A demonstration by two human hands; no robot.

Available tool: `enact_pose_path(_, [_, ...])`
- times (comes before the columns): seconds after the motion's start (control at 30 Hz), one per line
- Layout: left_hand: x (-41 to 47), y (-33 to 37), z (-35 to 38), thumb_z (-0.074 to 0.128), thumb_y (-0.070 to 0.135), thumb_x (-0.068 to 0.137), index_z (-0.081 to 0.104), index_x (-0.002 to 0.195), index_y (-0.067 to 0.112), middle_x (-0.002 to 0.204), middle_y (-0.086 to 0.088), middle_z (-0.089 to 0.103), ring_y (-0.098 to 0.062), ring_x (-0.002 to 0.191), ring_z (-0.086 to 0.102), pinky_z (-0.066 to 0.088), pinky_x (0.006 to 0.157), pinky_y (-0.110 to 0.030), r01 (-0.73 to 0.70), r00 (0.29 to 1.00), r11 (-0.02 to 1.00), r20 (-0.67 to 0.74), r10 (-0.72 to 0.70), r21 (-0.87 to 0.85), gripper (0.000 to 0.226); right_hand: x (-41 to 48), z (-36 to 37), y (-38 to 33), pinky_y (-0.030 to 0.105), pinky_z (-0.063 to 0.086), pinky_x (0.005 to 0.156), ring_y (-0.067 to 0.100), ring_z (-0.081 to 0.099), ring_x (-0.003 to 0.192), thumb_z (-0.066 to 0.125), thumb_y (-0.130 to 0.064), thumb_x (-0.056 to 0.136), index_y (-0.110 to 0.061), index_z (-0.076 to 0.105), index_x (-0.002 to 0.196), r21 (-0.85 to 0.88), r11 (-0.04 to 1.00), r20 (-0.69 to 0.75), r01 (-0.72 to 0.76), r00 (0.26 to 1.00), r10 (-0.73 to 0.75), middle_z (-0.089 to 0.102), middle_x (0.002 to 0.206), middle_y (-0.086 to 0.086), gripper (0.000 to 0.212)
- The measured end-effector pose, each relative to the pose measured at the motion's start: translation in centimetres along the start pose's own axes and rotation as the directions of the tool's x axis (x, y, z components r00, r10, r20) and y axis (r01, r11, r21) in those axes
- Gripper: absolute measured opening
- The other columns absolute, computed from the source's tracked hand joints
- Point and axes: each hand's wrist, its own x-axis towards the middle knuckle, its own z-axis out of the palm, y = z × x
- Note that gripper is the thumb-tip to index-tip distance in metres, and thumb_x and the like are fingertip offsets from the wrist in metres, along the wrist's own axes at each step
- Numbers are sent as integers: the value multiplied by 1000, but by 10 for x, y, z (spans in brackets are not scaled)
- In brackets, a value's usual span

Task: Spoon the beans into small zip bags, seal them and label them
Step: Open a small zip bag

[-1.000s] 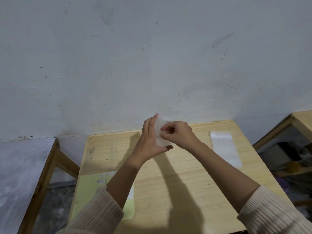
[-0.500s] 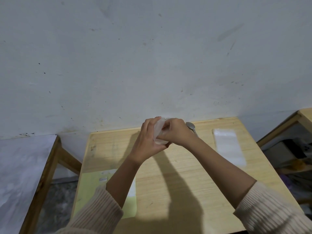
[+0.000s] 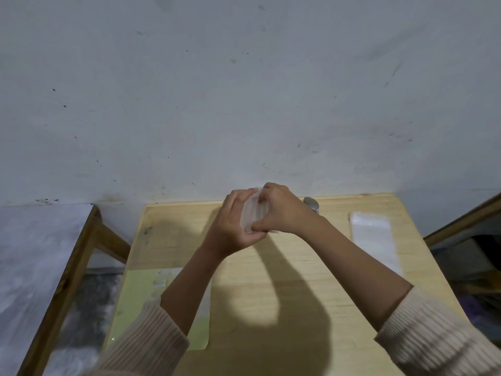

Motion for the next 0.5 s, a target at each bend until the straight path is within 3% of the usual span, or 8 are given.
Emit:
enact_pose_path(0.17, [6,-3,2,73,34,61,37,130,21,120,-6,51,-19,107,50,50,86,-40,130,990,986,40,-134,101,79,14,6,17,27,40,75,14,48,86,78,-35,64,-16,66,104,77,995,23,67,997,-69,51,92,-4,46])
enact_pose_path(0.27, [7,-2,-1,67,46,66,33,130,23,123,-8,51,-17,107,44,47,89,-40,154,986,982,54,-160,106,76,17,11,29,28,49,82,15,59,91,78,-32,69,-22,68,104,339,941,34,19,999,-33,62,100,-2,37])
enact_pose_path(0.37, [5,-6,-2,71,45,68,39,131,18,120,1,47,-15,105,45,48,86,-42,174,984,973,-5,-176,154,76,20,10,51,19,49,85,7,62,87,72,-20,79,-18,72,89,647,760,-3,-52,997,71,68,89,-8,10])
enact_pose_path(0.43, [4,-10,-2,74,47,66,39,134,23,119,4,46,-13,106,45,48,87,-45,241,970,955,-21,-241,175,79,20,11,78,16,48,77,6,62,82,68,-15,83,-14,72,87,729,679,-60,-85,981,187,67,83,-8,6])
enact_pose_path(0.5, [3,-14,0,74,47,65,37,135,28,119,6,44,-12,107,43,46,90,-47,282,959,940,-37,-281,191,81,17,16,109,20,47,71,9,60,78,65,-10,84,-12,70,86,730,673,-143,-122,935,324,66,81,-5,5])
